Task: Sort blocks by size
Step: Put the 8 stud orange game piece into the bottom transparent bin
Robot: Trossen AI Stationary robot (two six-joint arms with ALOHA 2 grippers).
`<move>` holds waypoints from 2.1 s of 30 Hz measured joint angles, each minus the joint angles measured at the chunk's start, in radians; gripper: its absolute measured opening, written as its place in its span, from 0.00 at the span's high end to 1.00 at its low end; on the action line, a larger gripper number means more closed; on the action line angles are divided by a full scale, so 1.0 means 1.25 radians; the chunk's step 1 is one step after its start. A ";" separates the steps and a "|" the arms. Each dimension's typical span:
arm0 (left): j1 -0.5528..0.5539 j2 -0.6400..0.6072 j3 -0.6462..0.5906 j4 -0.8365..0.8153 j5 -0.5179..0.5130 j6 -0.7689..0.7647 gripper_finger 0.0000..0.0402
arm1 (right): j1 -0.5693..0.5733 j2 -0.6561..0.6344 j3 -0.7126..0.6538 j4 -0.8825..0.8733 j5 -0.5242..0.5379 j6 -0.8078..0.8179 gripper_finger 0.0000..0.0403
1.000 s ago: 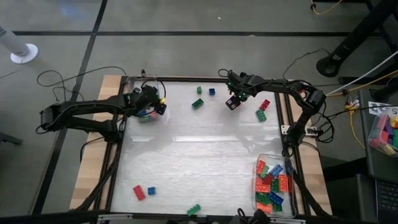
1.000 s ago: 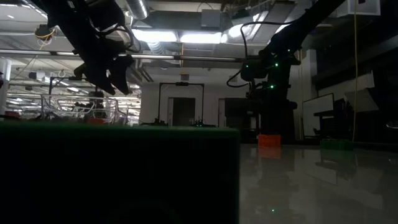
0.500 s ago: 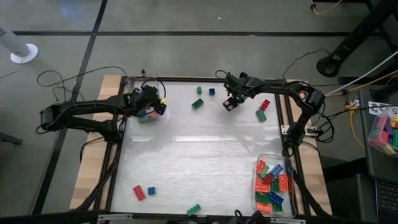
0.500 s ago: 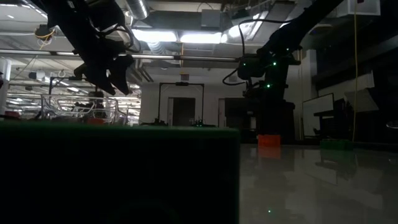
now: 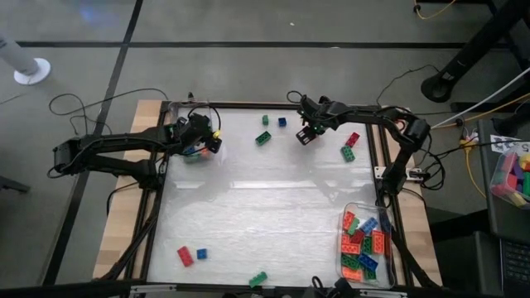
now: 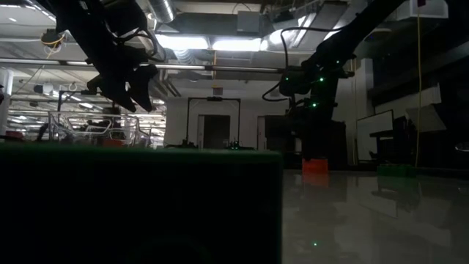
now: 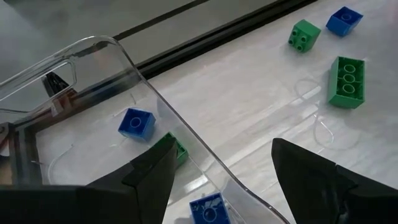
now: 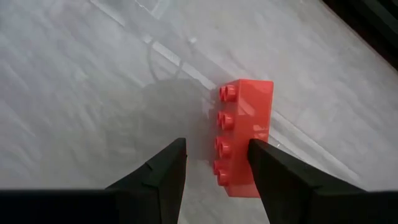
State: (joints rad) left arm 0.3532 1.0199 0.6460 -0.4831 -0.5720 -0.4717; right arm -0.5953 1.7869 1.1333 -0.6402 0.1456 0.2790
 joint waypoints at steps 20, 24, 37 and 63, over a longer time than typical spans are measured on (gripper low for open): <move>0.000 0.000 0.000 0.000 0.000 0.000 0.38 | -0.009 0.009 0.012 -0.040 0.077 0.001 0.56; 0.000 0.000 0.000 0.000 0.000 0.000 0.38 | -0.014 0.022 0.010 -0.029 0.126 0.004 0.56; 0.000 0.000 0.000 0.000 0.000 0.004 0.38 | -0.013 0.022 0.010 -0.033 0.127 0.004 0.56; 0.000 0.000 0.000 0.000 0.010 0.005 0.38 | 0.030 0.025 0.048 -0.165 0.003 0.071 0.56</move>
State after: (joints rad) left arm 0.3531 1.0199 0.6460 -0.4828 -0.5598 -0.4648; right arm -0.5581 1.8183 1.1931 -0.8466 0.1489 0.3683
